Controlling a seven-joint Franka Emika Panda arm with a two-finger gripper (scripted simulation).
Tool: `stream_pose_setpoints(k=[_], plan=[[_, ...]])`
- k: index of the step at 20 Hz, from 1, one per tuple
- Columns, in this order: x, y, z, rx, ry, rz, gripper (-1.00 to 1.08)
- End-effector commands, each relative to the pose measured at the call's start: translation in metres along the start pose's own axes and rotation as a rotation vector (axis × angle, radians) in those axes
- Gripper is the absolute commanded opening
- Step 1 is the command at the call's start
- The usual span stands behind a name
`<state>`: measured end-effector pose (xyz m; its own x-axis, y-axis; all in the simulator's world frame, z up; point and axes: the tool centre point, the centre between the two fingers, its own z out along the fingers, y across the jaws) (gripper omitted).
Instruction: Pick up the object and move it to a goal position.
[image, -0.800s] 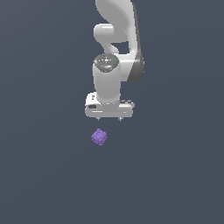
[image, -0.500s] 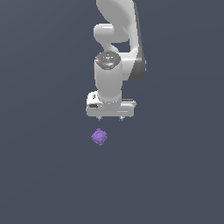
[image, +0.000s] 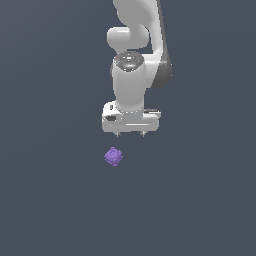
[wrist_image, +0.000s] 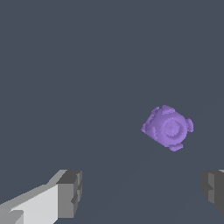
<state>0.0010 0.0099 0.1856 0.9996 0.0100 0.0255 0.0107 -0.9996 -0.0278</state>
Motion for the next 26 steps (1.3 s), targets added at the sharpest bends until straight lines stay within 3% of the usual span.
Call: stream_pose_setpoints(k=[1,8,19,26], plan=[[0.0,0.002,0.003,0.0,-0.002,0.015,1.0],[0.006,0.016,0.019,-0.001,-0.006,0.123,1.0],[0.016,0.059,0.069,-0.019,-0.015,0.43,1.0],[0.018,0.077,0.089,-0.031,-0.017,0.552,1.0]])
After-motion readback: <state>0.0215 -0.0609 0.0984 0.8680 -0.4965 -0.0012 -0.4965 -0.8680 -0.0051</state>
